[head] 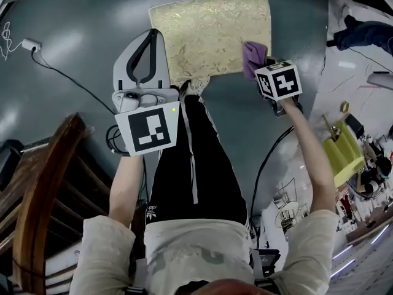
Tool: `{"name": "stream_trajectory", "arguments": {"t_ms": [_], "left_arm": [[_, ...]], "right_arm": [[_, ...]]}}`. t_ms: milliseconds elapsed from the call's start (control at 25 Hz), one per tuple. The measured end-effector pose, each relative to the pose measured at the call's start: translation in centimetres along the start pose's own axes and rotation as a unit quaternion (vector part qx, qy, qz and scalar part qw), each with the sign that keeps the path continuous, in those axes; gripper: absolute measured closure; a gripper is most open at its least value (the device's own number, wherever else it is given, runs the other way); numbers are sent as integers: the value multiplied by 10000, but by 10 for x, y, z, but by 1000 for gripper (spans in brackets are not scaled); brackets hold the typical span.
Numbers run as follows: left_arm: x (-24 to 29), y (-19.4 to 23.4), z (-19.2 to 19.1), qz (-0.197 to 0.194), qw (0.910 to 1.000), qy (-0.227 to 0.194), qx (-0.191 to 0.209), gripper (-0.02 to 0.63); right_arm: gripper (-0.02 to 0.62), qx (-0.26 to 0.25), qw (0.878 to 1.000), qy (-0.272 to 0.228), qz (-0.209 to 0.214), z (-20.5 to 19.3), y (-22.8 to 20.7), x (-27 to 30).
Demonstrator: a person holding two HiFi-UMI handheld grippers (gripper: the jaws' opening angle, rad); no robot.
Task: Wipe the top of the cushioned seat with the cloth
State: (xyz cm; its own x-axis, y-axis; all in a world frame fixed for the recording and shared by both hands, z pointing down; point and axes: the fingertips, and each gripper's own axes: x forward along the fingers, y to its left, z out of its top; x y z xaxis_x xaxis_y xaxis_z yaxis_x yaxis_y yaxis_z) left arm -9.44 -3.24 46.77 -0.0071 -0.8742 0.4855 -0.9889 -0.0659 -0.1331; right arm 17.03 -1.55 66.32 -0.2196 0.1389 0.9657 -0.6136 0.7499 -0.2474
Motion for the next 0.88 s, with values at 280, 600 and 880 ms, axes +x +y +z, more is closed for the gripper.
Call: {"name": "stream_trajectory", "arguments": {"t_ms": [280, 600, 880], "left_arm": [[4, -12, 13, -108, 9999, -70, 68, 598], [5, -25, 8, -183, 9998, 7, 99, 598], [11, -32, 6, -231, 9997, 17, 115, 600]], "right_arm": [[499, 292, 9985, 84, -453, -21, -47, -14], [499, 408, 9947, 340, -879, -44, -82, -13], [499, 473, 9936, 382, -955, -50, -92, -10]]}}
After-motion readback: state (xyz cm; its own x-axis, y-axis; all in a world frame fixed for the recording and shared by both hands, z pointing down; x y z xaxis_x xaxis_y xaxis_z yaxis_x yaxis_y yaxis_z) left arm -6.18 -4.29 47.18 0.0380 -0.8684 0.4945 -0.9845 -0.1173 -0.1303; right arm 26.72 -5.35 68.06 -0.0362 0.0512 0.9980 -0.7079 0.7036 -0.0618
